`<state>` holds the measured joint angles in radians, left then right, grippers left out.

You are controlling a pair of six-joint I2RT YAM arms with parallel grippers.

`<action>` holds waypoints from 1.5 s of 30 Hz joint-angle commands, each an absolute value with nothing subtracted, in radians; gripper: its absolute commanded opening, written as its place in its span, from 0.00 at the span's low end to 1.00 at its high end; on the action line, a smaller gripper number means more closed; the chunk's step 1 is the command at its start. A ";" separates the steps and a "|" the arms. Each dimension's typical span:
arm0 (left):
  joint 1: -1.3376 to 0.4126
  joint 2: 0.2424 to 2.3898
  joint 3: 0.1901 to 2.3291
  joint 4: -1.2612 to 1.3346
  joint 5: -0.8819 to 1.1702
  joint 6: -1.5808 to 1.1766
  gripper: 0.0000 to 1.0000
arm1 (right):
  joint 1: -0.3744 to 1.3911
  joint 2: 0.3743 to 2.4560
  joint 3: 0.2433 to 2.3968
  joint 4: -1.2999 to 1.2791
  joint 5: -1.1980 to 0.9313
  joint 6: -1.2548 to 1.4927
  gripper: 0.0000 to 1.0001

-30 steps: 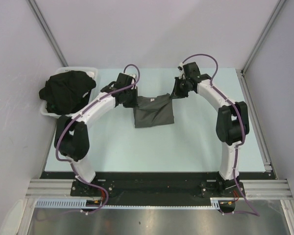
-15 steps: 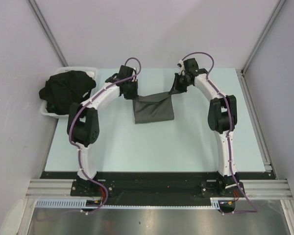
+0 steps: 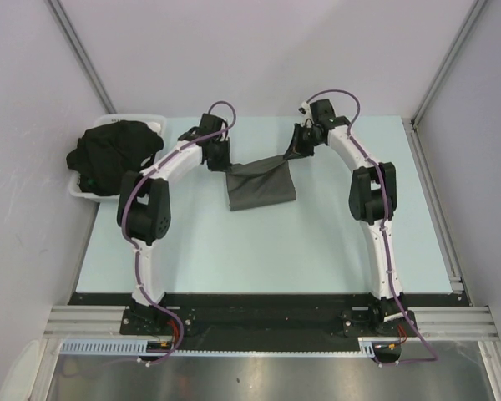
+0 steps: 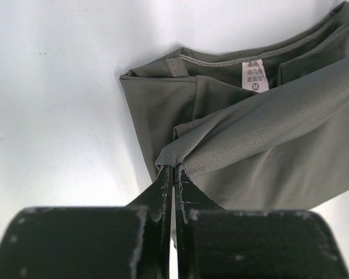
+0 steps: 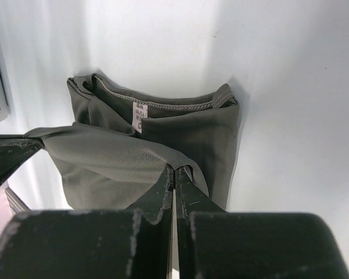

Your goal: Fold and stack the t-shirts

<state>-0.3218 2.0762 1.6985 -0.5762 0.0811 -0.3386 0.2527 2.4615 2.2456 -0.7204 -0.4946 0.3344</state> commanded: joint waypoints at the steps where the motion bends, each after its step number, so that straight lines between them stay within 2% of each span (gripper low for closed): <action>1: -0.288 2.085 1.747 -0.558 0.045 -0.310 0.00 | 0.238 2.488 2.306 -0.698 -0.508 0.339 0.00; 26: -0.265 2.203 1.845 -0.532 0.083 -0.268 0.00 | 0.232 2.595 2.401 -0.678 -0.522 0.347 0.00; 29: -0.265 2.223 1.853 -0.531 0.081 -0.270 0.00 | 0.232 2.608 2.405 -0.680 -0.520 0.347 0.03; 30: -0.265 2.224 1.853 -0.528 0.084 -0.271 0.05 | 0.230 2.611 2.404 -0.680 -0.520 0.347 0.10; 32: -0.265 2.230 1.859 -0.531 0.078 -0.272 0.13 | 0.230 2.612 2.402 -0.681 -0.515 0.344 0.16; 35: -0.264 2.226 1.861 -0.531 0.068 -0.275 0.23 | 0.230 2.606 2.401 -0.680 -0.511 0.341 0.31; 36: -0.265 2.215 1.858 -0.528 0.058 -0.273 0.24 | 0.230 2.603 2.402 -0.680 -0.512 0.339 0.50; 37: -0.265 2.211 1.855 -0.531 0.048 -0.273 0.25 | 0.230 2.593 2.402 -0.681 -0.509 0.339 0.98; 45: -0.264 2.070 1.825 -0.566 0.012 -0.244 0.32 | 0.233 2.452 2.310 -0.669 -0.459 0.315 1.00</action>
<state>-0.2749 2.2158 1.8137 -0.5571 0.0395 -0.2787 0.2348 2.5877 2.3489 -0.6754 -0.5007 0.3408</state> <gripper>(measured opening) 0.302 0.994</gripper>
